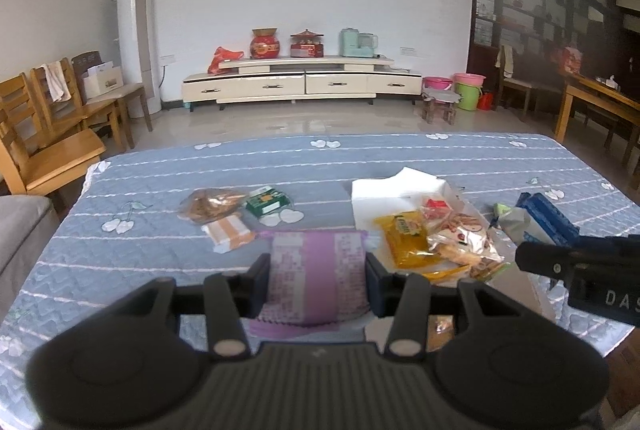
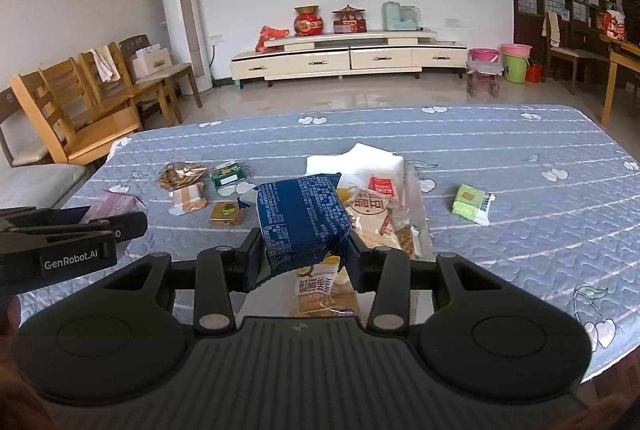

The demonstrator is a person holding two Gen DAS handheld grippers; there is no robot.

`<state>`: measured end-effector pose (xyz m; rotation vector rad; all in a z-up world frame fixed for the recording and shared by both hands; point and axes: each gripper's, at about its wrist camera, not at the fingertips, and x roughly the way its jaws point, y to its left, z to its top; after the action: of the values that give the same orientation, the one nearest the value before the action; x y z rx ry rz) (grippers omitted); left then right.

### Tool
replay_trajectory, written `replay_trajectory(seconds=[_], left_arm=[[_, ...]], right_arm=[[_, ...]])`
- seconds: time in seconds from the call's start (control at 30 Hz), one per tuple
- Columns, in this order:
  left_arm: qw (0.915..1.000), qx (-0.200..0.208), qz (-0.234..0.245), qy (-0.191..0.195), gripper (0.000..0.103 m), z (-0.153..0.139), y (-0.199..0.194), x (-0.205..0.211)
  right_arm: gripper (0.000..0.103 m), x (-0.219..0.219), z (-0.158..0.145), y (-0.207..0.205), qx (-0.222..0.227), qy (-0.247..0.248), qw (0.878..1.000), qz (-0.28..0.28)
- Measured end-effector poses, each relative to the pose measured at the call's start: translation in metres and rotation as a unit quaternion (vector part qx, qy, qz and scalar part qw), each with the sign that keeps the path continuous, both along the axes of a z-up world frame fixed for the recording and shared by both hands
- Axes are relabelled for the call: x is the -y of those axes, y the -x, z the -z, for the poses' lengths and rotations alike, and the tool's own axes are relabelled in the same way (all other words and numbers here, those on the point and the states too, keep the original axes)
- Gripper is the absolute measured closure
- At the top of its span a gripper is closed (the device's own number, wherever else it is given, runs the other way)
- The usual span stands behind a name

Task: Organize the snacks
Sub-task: 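Carry the pink and blue packs over the white paper with both grippers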

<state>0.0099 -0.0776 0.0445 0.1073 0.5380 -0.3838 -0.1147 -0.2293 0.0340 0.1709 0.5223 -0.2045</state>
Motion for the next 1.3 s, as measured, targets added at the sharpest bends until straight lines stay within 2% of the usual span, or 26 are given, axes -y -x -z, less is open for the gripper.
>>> replay_trajectory(seconds=[0.73,1.3], left_arm=[[0.9989,-0.006,0.045,-0.010,0.057,0.004,-0.005,0.042],[0.9980,-0.015,0.060,-0.012,0.057,0.011,-0.009,0.059]], right_arm=[[0.052,-0.004,0.000,-0.002,0.004,-0.005,0.999,0.046],[0.052,-0.006,0.004,-0.017,-0.003,-0.008,0.998,0.062]])
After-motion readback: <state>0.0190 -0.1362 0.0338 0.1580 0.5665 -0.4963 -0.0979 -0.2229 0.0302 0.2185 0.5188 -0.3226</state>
